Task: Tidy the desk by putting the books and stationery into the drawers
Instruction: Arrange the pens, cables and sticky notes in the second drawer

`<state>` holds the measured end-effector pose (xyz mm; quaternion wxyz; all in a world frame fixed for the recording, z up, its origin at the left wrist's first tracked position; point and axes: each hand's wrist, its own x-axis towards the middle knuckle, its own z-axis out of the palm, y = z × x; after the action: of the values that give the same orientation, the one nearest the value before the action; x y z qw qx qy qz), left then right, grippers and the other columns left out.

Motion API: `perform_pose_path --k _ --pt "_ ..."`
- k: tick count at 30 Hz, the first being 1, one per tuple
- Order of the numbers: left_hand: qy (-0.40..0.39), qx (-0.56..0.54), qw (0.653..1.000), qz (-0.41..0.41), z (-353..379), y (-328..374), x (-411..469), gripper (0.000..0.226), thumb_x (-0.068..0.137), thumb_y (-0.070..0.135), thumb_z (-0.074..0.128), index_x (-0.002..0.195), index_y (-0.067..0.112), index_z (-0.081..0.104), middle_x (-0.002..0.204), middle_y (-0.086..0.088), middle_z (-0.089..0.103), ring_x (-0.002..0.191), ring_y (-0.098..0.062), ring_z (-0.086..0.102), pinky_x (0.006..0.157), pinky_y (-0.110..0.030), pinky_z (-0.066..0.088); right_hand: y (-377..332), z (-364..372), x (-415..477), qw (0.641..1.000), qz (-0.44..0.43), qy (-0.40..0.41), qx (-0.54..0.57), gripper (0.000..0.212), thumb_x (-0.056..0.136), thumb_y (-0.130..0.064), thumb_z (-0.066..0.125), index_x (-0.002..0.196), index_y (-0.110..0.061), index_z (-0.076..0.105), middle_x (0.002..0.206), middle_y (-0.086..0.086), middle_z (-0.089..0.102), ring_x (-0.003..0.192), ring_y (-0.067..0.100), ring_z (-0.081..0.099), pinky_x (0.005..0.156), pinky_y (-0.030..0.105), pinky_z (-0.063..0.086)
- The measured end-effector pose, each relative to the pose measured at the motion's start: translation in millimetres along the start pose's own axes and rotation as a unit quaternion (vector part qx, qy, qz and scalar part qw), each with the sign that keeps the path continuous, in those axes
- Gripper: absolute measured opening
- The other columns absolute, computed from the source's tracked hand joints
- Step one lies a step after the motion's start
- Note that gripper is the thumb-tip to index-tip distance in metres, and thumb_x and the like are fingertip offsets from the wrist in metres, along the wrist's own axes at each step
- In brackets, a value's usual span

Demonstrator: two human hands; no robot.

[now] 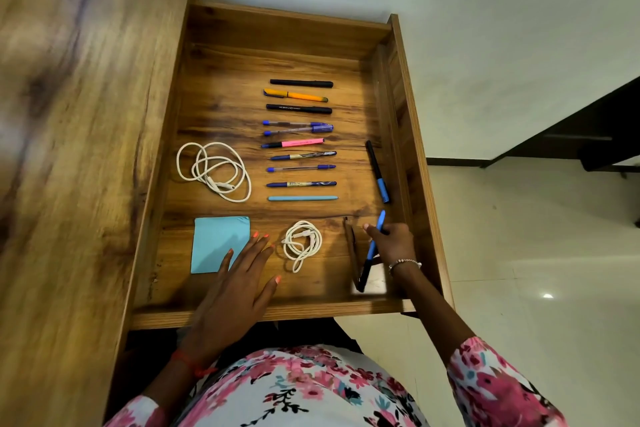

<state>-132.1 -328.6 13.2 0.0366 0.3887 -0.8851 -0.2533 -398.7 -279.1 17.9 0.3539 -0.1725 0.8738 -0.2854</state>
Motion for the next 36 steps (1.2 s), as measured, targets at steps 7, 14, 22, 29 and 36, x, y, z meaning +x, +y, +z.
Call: perform_pose_path --k 7,14,22,29,36 --pt "-0.004 -0.003 1.000 -0.001 -2 1 0 0.075 0.091 0.060 0.005 0.132 0.013 0.047 0.144 -0.006 0.040 0.136 -0.015 0.025 0.106 -0.043 0.024 4 -6 6 0.988 -0.039 -0.038 -0.142 0.028 0.079 -0.018 0.070 0.099 0.000 0.061 0.094 0.015 0.062 0.084 0.027 0.061 0.066 0.033 0.053" --pt "-0.006 0.009 1.000 -0.004 -3 1 0 0.070 0.093 0.057 0.008 0.131 0.013 0.048 0.142 -0.006 0.043 0.134 -0.016 0.030 0.105 -0.044 0.027 9 -1 -4 0.974 -0.047 -0.036 -0.217 0.031 0.085 -0.005 0.061 0.115 -0.001 0.054 0.116 0.019 0.058 0.110 0.033 0.054 0.091 0.038 0.047" --pt "-0.006 0.010 1.000 -0.009 -3 2 0 0.070 0.093 0.057 0.008 0.129 0.014 0.050 0.140 -0.006 0.045 0.133 -0.016 0.032 0.104 -0.044 0.026 15 -4 -3 0.978 -0.046 -0.043 -0.200 0.033 0.080 0.000 0.065 0.112 0.001 0.058 0.116 0.021 0.060 0.106 0.033 0.059 0.091 0.039 0.050" --pt "-0.002 0.016 1.000 -0.008 -2 1 0 0.066 0.094 0.055 0.010 0.129 0.015 0.050 0.139 -0.005 0.048 0.133 -0.012 0.029 0.105 -0.043 0.027 -19 -10 14 0.947 -0.151 0.027 -0.281 0.028 0.090 -0.013 0.053 0.116 -0.004 0.053 0.118 0.017 0.056 0.100 0.032 0.060 0.079 0.037 0.050" --pt "0.009 0.017 1.000 -0.010 -1 0 0 0.067 0.094 0.056 0.009 0.129 0.015 0.049 0.138 -0.004 0.048 0.134 -0.011 0.025 0.105 -0.044 0.028 -64 0 56 0.895 -0.180 0.037 -0.407 0.036 0.088 0.005 0.043 0.124 0.003 0.043 0.129 0.022 0.044 0.114 0.039 0.051 0.086 0.044 0.047"
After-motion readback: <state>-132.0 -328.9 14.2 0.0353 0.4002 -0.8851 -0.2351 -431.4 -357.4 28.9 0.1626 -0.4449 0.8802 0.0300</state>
